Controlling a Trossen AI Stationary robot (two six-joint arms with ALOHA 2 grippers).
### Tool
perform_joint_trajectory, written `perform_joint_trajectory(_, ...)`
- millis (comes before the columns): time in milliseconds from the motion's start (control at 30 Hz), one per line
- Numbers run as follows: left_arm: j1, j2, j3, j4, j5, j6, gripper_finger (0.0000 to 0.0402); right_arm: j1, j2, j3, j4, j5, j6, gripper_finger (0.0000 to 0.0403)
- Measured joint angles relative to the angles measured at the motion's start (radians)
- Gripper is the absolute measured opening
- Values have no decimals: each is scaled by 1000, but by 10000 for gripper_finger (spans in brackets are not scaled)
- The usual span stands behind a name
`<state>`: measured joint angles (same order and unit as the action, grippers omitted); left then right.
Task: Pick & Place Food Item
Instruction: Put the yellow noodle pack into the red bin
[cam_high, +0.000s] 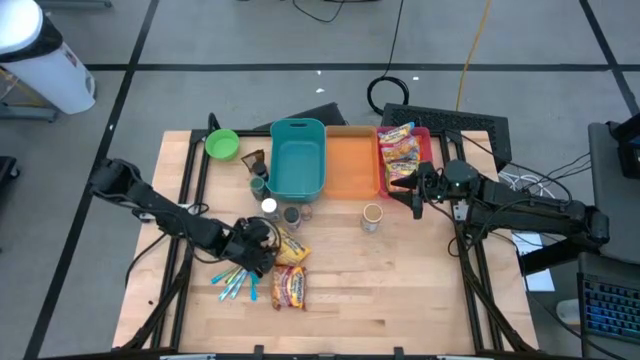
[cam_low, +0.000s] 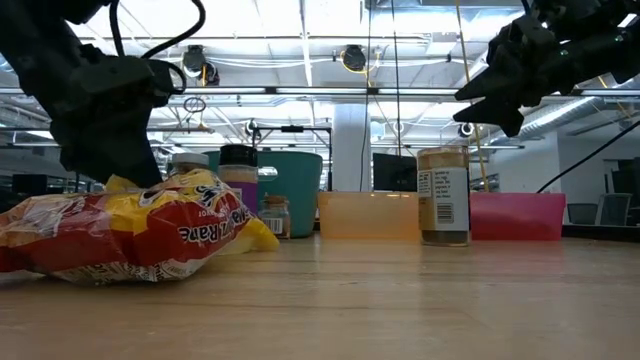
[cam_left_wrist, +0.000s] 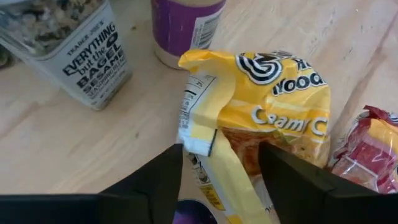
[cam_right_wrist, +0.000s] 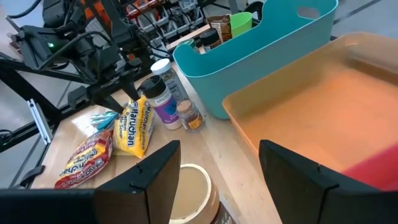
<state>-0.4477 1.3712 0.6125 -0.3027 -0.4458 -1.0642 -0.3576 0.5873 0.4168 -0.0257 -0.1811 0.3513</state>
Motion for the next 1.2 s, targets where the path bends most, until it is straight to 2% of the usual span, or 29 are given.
perform_joint_trajectory(100, 0, -10, 0, -3, -11, 15, 161, 0, 0, 0, 0, 0, 0, 210)
perform_joint_trajectory(300, 9, -65, 0, 4, -34, 59, 26, 0, 0, 0, 7, 1, 0, 210)
perform_joint_trajectory(333, 11, -83, 0, 9, -40, 72, 13, 0, 0, 0, 7, 1, 0, 210)
perform_joint_trajectory(533, 11, -209, 53, 12, -80, 246, 5, 0, 0, 0, 8, 1, 0, 210)
perform_joint_trajectory(733, 11, -301, 179, 23, -149, 498, 4, 0, 0, 0, 13, 1, 0, 210)
perform_joint_trajectory(833, 12, -304, 242, 57, -185, 628, 5, 0, 0, 0, 39, -1, 0, 210)
perform_joint_trajectory(1000, 25, -262, 270, 246, -170, 842, 3, 24, 4, 0, 97, -3, -6, 210)
perform_joint_trajectory(1200, 67, -166, 268, 380, -116, 896, 3, 132, 53, 0, 238, -3, 3, 210)
